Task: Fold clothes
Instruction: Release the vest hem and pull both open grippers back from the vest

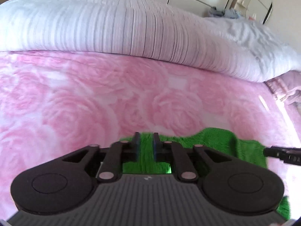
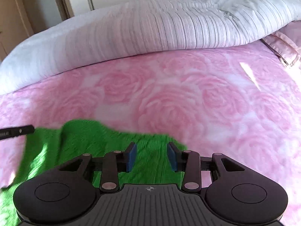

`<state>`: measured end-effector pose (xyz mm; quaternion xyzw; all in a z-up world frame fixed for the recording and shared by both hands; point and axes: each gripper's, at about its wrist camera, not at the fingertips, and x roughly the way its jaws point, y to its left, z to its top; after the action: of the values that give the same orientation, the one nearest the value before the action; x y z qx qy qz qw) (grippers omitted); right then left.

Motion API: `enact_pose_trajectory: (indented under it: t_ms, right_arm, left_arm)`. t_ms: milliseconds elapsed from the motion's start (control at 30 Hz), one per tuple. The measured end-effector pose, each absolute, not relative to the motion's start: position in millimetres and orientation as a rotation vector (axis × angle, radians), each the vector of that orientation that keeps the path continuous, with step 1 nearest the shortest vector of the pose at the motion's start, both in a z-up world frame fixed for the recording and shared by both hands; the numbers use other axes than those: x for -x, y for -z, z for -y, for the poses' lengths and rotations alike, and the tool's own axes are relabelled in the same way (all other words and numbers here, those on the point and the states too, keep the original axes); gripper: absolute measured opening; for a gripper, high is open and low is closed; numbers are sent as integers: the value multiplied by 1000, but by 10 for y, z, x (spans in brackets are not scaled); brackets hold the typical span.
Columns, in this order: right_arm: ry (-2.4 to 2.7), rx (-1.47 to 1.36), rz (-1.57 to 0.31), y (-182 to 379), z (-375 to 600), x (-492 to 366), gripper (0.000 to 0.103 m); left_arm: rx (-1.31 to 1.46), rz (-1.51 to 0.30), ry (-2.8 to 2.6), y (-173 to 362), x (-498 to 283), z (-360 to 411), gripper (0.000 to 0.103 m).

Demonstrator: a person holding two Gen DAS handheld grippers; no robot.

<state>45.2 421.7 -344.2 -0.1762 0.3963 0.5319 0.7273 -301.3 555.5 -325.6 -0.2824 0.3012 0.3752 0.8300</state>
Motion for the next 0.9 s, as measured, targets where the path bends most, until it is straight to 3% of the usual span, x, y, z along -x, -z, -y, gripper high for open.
enact_pose_trajectory:
  t_ms: [167,333,600,900]
  right_arm:
    - [-1258,496,-922,3428,-3704,-15,40]
    - [-1235,690,-837,3694,-3009,397,40]
    - [-1159,583,-844,3459,-2273,274,40]
    - [-1223,537,-712,3780,-2110,593,40]
  left_arm:
    - [507,-742,-732,3265,3419,-4824,10]
    - [400,-850,-754,3489,3940,-4191,10]
    - [368,-796,-808,3195,4391,-3824,7]
    - [300,-730,-773,3563,4432,-3482,7]
